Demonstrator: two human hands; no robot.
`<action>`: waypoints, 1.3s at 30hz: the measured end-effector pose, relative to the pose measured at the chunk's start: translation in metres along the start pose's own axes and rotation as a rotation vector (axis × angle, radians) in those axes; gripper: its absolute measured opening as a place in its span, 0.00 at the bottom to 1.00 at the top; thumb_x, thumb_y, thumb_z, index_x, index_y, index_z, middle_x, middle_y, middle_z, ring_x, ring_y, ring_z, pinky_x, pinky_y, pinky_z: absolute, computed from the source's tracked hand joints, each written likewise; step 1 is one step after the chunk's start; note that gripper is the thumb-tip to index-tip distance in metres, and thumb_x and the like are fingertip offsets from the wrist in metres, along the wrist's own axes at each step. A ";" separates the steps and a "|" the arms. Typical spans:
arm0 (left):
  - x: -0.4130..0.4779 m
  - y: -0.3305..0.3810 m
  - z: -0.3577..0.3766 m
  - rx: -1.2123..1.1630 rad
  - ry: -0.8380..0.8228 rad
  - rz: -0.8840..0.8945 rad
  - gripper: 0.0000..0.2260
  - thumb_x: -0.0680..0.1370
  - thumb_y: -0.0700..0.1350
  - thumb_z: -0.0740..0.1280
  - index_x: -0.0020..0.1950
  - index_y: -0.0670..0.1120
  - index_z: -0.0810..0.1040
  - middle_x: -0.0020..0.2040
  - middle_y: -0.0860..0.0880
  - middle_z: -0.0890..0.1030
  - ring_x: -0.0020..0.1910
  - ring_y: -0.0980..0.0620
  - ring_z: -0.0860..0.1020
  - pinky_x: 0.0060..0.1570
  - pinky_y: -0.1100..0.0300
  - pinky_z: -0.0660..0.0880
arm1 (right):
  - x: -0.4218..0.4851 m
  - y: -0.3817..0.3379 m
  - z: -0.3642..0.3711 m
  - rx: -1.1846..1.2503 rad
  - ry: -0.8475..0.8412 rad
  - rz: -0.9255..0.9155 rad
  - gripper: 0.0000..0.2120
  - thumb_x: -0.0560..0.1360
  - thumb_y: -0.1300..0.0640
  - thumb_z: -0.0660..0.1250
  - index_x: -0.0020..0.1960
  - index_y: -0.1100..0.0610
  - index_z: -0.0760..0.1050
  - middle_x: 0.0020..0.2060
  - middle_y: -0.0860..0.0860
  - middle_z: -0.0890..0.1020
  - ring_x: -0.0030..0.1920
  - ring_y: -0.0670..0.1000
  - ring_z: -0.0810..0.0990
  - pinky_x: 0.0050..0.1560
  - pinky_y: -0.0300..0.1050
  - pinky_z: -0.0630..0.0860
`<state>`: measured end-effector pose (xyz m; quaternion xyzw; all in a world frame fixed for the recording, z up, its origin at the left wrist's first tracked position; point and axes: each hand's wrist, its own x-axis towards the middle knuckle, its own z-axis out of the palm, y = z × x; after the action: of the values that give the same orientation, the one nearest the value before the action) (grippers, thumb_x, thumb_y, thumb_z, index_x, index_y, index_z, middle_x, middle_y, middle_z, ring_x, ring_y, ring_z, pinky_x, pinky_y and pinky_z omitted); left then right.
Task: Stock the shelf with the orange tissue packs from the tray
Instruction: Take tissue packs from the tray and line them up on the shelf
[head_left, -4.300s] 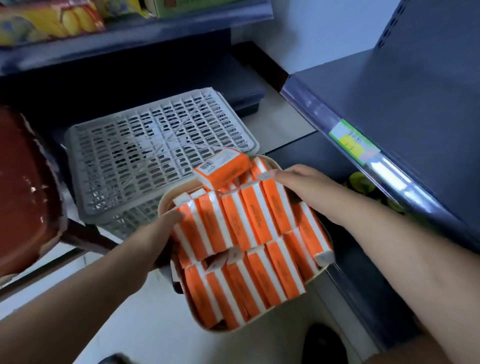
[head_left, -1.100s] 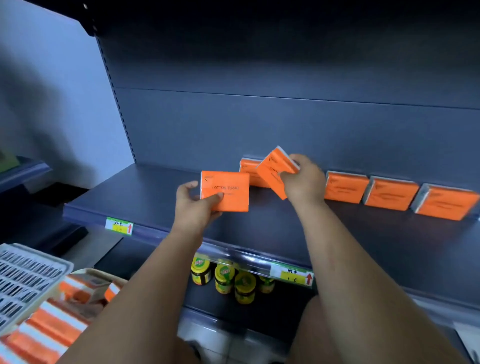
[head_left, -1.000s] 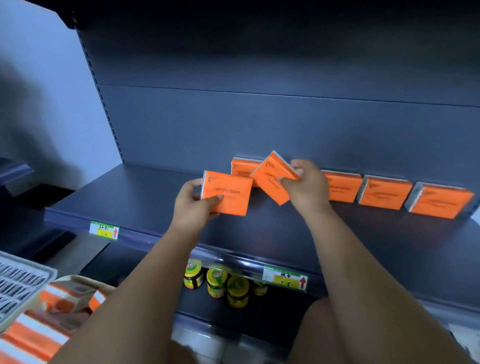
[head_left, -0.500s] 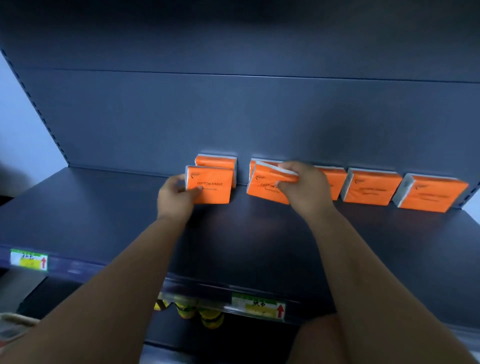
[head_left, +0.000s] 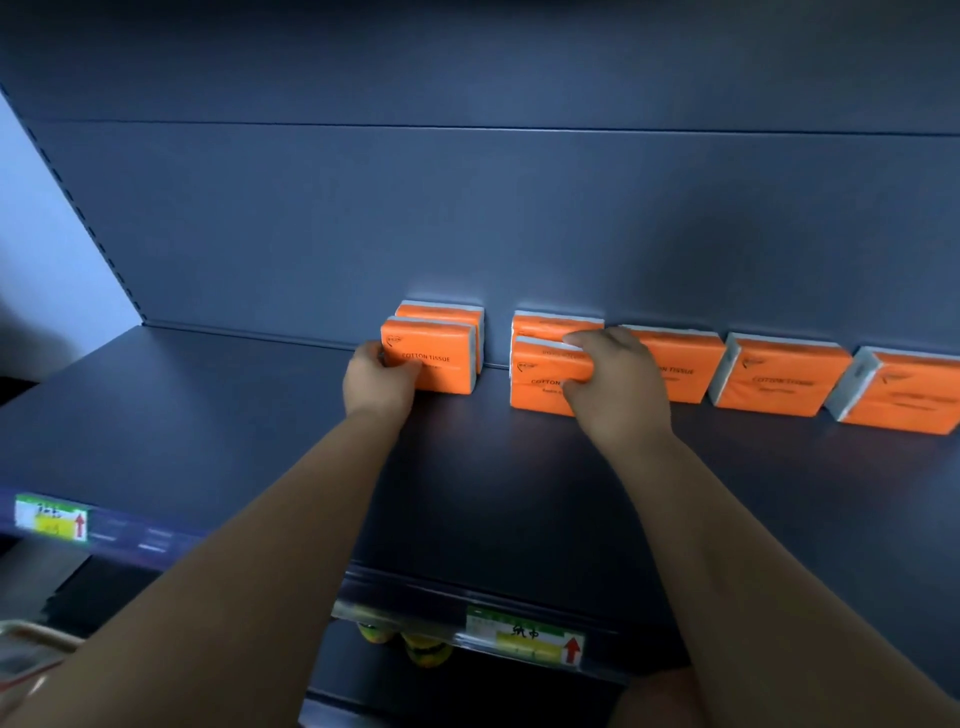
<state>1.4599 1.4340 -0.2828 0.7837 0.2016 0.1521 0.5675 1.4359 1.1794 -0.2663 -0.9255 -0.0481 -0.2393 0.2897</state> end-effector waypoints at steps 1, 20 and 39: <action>-0.001 0.000 0.001 0.002 -0.004 0.004 0.08 0.77 0.43 0.71 0.54 0.44 0.77 0.49 0.49 0.81 0.52 0.45 0.80 0.56 0.48 0.78 | 0.000 -0.001 0.001 -0.021 0.014 0.006 0.26 0.71 0.65 0.73 0.68 0.52 0.80 0.63 0.53 0.77 0.65 0.58 0.75 0.62 0.51 0.77; 0.008 0.002 -0.005 -0.043 -0.002 0.016 0.13 0.78 0.49 0.74 0.60 0.45 0.79 0.50 0.54 0.80 0.54 0.49 0.80 0.50 0.57 0.73 | 0.003 -0.008 0.012 -0.230 0.116 -0.075 0.24 0.68 0.65 0.77 0.64 0.54 0.82 0.68 0.58 0.75 0.70 0.62 0.71 0.64 0.58 0.75; -0.098 0.018 -0.087 0.813 0.164 0.562 0.34 0.81 0.65 0.51 0.78 0.43 0.68 0.77 0.43 0.72 0.77 0.40 0.67 0.78 0.42 0.58 | -0.037 -0.106 -0.008 0.119 -0.066 -0.105 0.21 0.81 0.48 0.64 0.69 0.59 0.75 0.65 0.56 0.79 0.68 0.59 0.74 0.67 0.51 0.71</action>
<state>1.3367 1.4530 -0.2394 0.9509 0.0694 0.2693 0.1357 1.3757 1.2642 -0.2236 -0.9103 -0.1204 -0.2201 0.3294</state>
